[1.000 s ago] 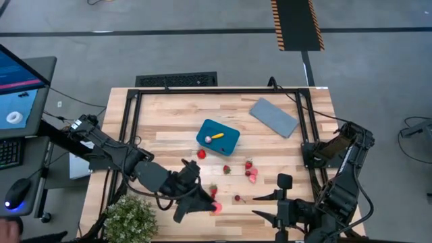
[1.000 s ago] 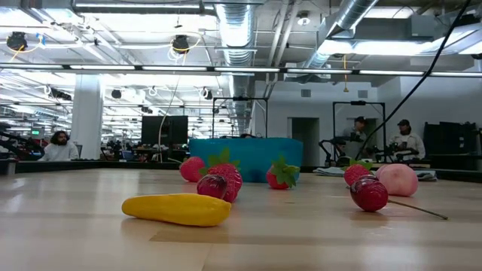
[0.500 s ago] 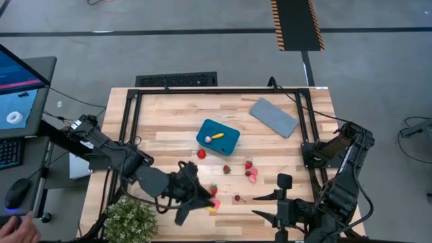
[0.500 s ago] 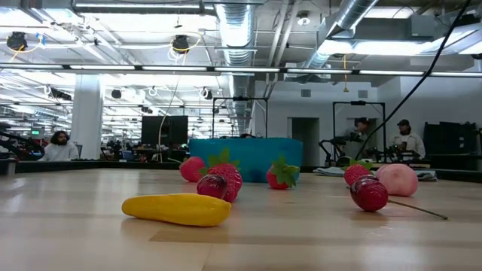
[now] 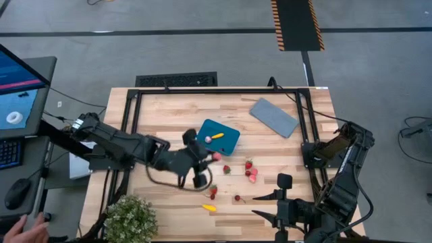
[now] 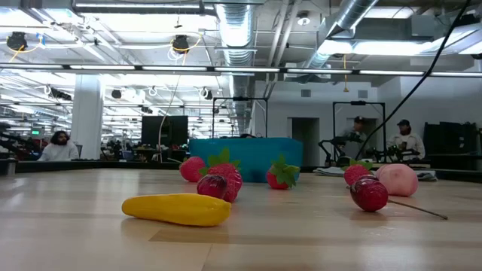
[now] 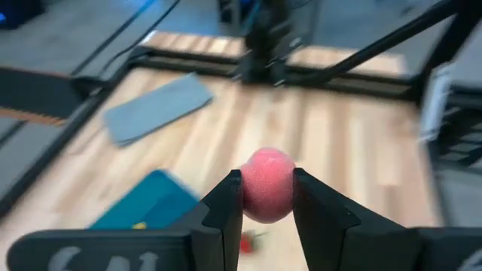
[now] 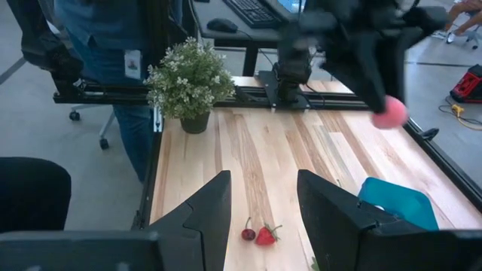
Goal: Pick and placing Produce into tupperware
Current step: Put the peach into the blue bin
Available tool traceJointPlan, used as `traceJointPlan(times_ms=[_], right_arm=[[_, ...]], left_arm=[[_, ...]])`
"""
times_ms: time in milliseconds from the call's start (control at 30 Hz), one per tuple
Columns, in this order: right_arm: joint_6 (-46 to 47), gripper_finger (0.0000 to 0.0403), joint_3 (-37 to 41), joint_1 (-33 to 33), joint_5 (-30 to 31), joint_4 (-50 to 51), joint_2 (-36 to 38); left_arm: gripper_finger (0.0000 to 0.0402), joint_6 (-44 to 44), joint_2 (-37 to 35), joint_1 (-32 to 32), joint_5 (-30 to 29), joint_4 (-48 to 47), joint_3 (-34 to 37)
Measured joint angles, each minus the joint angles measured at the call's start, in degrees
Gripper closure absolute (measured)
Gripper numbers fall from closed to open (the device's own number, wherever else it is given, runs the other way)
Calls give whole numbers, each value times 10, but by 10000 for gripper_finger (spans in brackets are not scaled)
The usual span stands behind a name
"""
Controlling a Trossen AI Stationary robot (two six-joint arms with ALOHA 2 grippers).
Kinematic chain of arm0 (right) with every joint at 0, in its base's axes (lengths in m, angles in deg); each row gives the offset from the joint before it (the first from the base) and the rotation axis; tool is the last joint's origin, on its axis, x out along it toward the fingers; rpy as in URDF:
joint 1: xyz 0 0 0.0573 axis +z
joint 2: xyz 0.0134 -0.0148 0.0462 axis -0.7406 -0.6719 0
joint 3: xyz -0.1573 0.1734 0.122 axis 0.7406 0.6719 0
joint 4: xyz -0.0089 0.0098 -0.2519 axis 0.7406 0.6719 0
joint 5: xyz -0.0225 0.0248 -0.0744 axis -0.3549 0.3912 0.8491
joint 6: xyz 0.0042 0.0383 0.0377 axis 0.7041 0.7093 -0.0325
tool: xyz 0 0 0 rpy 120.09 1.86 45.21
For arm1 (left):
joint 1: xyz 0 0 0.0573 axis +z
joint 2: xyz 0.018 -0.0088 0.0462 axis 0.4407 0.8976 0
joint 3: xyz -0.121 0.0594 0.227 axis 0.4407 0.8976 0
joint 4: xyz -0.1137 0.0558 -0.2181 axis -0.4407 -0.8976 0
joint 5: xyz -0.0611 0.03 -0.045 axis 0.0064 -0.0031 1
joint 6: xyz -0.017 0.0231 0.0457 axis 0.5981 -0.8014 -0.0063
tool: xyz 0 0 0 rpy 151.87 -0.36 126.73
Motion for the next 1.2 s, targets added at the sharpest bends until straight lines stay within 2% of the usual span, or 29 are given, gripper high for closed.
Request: traceJointPlan(times_ms=[300, 600, 767, 833, 1000, 1200], right_arm=[[0, 227, 0, -4, 0, 0, 0], [-5, 227, 0, -4, 0, 0, 0], [-5, 227, 0, -4, 0, 0, 0], [-5, 227, 0, -4, 0, 0, 0], [-2, 227, 0, -7, 0, -3, 0], [6, 227, 0, -7, -9, -8, 0]], left_arm=[[313, 5, 0, 124, 53, -12, 69], [313, 47, 0, 234, 168, 65, 195], [313, 59, 1, 276, 215, 153, 252], [313, 61, 16, 289, 238, 193, 265], [313, 81, 85, 320, 275, 194, 260], [313, 84, 139, 328, 316, 210, 260]])
